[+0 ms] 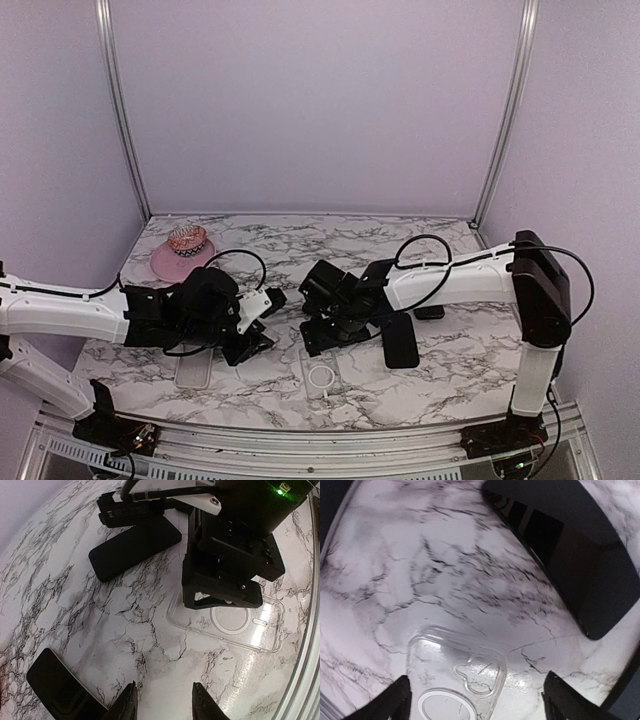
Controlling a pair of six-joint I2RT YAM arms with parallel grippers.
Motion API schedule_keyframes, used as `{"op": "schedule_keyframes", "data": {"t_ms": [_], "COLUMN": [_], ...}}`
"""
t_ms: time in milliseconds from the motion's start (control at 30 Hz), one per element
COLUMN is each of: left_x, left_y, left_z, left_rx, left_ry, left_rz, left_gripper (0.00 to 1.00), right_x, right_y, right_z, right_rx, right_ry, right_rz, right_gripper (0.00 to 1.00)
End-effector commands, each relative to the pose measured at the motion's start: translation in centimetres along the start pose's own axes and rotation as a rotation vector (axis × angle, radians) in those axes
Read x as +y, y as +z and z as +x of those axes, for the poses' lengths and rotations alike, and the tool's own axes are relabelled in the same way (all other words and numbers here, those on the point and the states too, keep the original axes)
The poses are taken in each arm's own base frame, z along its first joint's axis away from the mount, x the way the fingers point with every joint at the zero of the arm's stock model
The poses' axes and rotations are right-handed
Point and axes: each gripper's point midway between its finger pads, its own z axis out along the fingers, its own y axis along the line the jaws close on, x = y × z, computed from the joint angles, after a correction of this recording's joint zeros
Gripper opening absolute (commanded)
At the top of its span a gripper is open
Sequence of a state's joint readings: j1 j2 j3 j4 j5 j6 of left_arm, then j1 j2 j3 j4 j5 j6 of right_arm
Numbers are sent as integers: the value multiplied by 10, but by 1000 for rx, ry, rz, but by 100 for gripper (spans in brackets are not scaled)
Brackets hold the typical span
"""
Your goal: Put the phone into the phone case
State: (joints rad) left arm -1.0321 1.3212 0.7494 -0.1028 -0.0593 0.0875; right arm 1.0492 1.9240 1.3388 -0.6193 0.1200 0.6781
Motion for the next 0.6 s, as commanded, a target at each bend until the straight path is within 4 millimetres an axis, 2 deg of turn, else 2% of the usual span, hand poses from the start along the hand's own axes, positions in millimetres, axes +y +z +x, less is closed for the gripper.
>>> {"op": "schedule_keyframes", "data": {"t_ms": [0,67,167,333,433,567], "left_x": [10,15,23,35,45,51], "left_y": [-10,-11,-10,-9,-6,0], "left_z": [-16,-19,-23,-34,-37,-40], "left_rx": [-68,-80,-89,-110,-119,-110], "left_ry": [-30,-45,-74,-132,-162,-174], "left_rz": [-34,-45,-59,-59,-70,-68], "left_gripper": [39,40,49,74,89,95], "right_x": [9,0,-19,-36,-36,-50], "right_y": [-50,-50,-36,-9,9,33], "right_z": [-48,-59,-79,-102,-98,-78], "right_rx": [-80,-67,-55,-39,8,107], "right_ry": [-305,-390,-468,-571,-576,-584], "right_rz": [-93,-132,-161,-126,-173,-135], "right_gripper": [99,99,99,99,99,99]}}
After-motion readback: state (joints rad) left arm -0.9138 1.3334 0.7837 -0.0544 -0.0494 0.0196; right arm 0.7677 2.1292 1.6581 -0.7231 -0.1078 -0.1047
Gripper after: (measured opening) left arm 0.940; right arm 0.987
